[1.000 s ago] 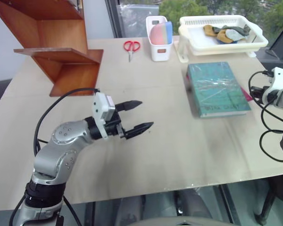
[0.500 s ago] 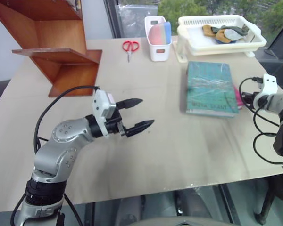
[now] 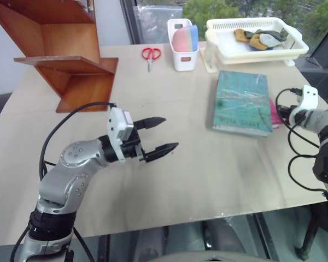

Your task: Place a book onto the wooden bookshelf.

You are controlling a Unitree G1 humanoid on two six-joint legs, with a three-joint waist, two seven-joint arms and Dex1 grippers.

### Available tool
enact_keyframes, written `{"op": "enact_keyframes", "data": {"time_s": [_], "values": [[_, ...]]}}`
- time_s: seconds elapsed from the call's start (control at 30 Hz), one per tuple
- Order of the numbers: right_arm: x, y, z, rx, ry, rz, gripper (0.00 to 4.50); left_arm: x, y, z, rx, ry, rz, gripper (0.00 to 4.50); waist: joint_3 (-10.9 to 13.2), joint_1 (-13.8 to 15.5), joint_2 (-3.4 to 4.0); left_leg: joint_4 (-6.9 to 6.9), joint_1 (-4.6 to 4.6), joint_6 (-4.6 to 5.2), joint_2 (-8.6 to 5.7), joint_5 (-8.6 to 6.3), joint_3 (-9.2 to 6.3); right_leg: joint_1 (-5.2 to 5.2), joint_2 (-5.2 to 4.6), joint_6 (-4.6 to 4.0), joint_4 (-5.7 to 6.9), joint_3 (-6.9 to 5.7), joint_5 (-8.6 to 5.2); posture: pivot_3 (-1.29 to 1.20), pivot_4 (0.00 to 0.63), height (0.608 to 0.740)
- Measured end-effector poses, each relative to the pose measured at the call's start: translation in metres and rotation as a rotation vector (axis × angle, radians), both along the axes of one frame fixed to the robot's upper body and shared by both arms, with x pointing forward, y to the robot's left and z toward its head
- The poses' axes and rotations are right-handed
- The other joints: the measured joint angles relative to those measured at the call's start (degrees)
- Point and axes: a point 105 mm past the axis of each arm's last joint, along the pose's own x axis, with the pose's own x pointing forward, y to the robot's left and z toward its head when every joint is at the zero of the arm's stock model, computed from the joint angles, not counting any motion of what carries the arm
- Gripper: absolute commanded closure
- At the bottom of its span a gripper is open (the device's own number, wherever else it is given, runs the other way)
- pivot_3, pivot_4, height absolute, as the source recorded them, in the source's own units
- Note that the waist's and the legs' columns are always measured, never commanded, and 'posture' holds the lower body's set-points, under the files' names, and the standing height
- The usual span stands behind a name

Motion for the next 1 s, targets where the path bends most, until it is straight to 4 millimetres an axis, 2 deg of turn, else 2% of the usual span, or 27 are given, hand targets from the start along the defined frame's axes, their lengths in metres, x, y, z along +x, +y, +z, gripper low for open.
{"op": "enact_keyframes", "data": {"time_s": [0.33,0.67,0.87,1.0], "values": [[0.010,0.023,0.000,0.008,-0.020,0.045,4.43,-0.001,0.009,-0.007,0.010,0.005,0.023,0.00,0.0,-0.1,0.00,0.00,0.02,0.00,0.01,0.00,0.00,0.00,0.00,0.00,0.02,0.00,0.00,0.00,0.150,0.740],[0.012,0.025,0.000,-0.028,-0.029,0.041,4.43,-0.003,0.015,-0.012,0.010,0.022,0.047,0.00,0.0,-0.1,0.00,0.00,0.03,0.00,0.01,0.00,0.01,0.00,0.00,0.00,0.03,0.00,0.00,0.00,0.150,0.740],[0.013,0.040,-0.001,-0.018,-0.034,0.135,4.43,-0.004,0.013,-0.009,0.011,0.008,0.049,0.00,0.0,-0.2,0.00,0.00,0.04,0.00,0.03,0.00,0.00,0.00,0.02,0.00,0.04,0.01,0.00,0.00,0.150,0.740],[0.011,0.051,-0.003,-0.038,-0.023,0.256,4.43,-0.003,0.013,-0.009,0.010,0.008,0.053,0.00,0.0,-0.2,-0.03,0.00,0.06,0.00,0.04,0.00,0.00,0.01,0.03,0.00,0.04,0.00,0.00,0.00,0.150,0.740]]}}
